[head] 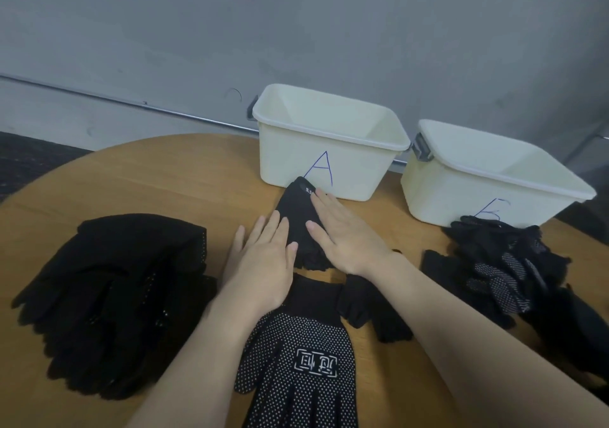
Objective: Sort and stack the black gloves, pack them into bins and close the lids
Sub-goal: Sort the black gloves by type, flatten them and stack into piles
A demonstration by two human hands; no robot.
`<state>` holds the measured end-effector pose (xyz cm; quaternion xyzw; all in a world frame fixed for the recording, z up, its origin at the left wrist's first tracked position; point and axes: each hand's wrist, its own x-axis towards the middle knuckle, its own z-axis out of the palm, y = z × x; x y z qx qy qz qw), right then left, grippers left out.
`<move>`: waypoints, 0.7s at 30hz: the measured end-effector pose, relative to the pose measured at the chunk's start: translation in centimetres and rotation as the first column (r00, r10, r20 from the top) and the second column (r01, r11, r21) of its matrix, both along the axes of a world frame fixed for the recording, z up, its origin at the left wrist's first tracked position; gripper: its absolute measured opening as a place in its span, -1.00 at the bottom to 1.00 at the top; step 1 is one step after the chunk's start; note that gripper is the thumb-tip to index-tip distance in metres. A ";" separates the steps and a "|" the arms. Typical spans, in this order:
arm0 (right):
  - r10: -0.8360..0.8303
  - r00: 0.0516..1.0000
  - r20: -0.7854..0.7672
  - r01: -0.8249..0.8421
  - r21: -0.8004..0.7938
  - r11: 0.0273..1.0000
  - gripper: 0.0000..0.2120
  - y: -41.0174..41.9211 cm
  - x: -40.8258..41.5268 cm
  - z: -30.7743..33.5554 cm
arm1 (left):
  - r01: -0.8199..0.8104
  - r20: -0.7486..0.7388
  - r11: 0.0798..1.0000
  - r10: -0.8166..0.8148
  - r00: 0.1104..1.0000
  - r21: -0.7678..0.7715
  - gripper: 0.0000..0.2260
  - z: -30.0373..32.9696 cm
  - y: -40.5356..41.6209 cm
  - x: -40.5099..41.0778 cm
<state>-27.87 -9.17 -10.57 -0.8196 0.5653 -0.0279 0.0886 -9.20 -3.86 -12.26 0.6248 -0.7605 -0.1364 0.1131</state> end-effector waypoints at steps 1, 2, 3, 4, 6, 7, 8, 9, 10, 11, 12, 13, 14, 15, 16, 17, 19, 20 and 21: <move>0.009 0.999 -0.042 -0.008 0.015 1.000 -0.36 -0.1 0.0 0.1 | -0.004 -0.006 1.000 0.004 1.000 0.006 -0.49 0.2 0.1 0.1; 0.016 0.996 -0.089 -0.013 0.034 0.999 -0.35 -0.2 0.0 0.6 | -0.003 -0.014 1.000 0.003 1.000 0.003 -0.49 0.5 0.1 0.1; 0.020 0.992 -0.125 -0.014 0.048 0.999 -0.34 -0.1 -0.1 1.5 | 0.010 -0.020 1.000 -0.010 1.000 -0.016 -0.50 0.8 0.4 0.1; 0.020 0.991 -0.133 -0.013 0.054 0.998 -0.34 0.1 -0.2 2.6 | 0.034 -0.022 0.998 -0.036 0.999 -0.055 -0.52 1.3 0.7 0.0; -0.044 0.999 0.020 0.044 0.035 0.998 -0.36 1.7 -0.5 5.0 | 0.113 -0.021 0.981 -0.118 0.993 -0.155 -0.53 2.2 1.9 0.0; -0.107 0.982 0.152 0.108 0.007 0.994 -0.37 2.9 -1.1 5.9 | 0.148 -0.025 0.969 -0.156 0.988 -0.198 -0.54 2.7 2.6 -0.2; -0.166 0.948 0.271 0.180 -0.025 0.983 -0.38 4.3 -1.9 6.4 | 0.178 -0.025 0.957 -0.188 0.982 -0.227 -0.54 3.2 3.4 -0.5; -0.215 0.912 0.349 0.250 -0.057 0.967 -0.38 5.9 -2.9 6.6 | 0.211 -0.020 0.949 -0.222 0.975 -0.235 -0.54 3.7 4.3 -0.7; -0.266 0.883 0.387 0.317 -0.076 0.945 -0.39 7.6 -4.0 6.5 | 0.249 -0.010 0.943 -0.257 0.966 -0.222 -0.54 4.0 5.3 -1.0; -0.313 0.860 0.402 0.373 -0.078 0.924 -0.42 9.4 -5.0 6.2 | 0.283 0.003 0.938 -0.288 0.958 -0.198 -0.54 4.2 6.4 -1.3; -0.359 0.842 0.404 0.417 -0.063 0.907 -0.46 11.2 -5.7 5.6 | 0.309 0.014 0.935 -0.312 0.950 -0.172 -0.54 4.3 7.5 -1.4; -0.391 0.830 0.398 0.441 -0.039 0.896 -0.51 12.8 -6.2 5.0 | 0.325 0.017 0.934 -0.326 0.945 -0.148 -0.53 4.3 8.5 -1.5; -0.408 0.826 0.388 0.449 -0.017 0.893 -0.55 14.2 -6.4 4.2 | 0.330 0.011 0.935 -0.332 0.943 -0.130 -0.52 4.2 9.5 -1.6; -0.407 0.836 0.369 0.440 -0.008 0.898 -0.57 15.6 -6.3 3.5 | 0.331 -0.001 0.936 -0.333 0.943 -0.116 -0.51 4.0 10.3 -1.6; -0.395 0.854 0.340 0.423 -0.008 0.906 -0.57 16.7 -6.2 2.8 | 0.329 -0.017 0.938 -0.333 0.943 -0.107 -0.50 3.8 10.9 -1.8; -0.383 0.869 0.313 0.406 -0.010 0.914 -0.55 17.8 -6.0 2.1 | 0.326 -0.036 0.940 -0.331 0.943 -0.098 -0.51 3.4 11.3 -2.0; -0.384 0.871 0.307 0.407 -0.013 0.913 -0.53 19.4 -5.7 1.3 | 0.312 -0.083 0.947 -0.318 0.945 -0.072 -0.51 2.8 11.9 -2.5; -0.387 0.862 0.328 0.415 -0.017 0.910 -0.54 20.0 -5.7 1.0 | 0.306 -0.092 0.950 -0.310 0.946 -0.055 -0.51 2.5 12.1 -2.7; -0.389 0.849 0.358 0.426 -0.028 0.904 -0.55 20.5 -5.6 0.9 | 0.301 -0.094 0.953 -0.304 0.948 -0.043 -0.51 2.3 12.2 -2.9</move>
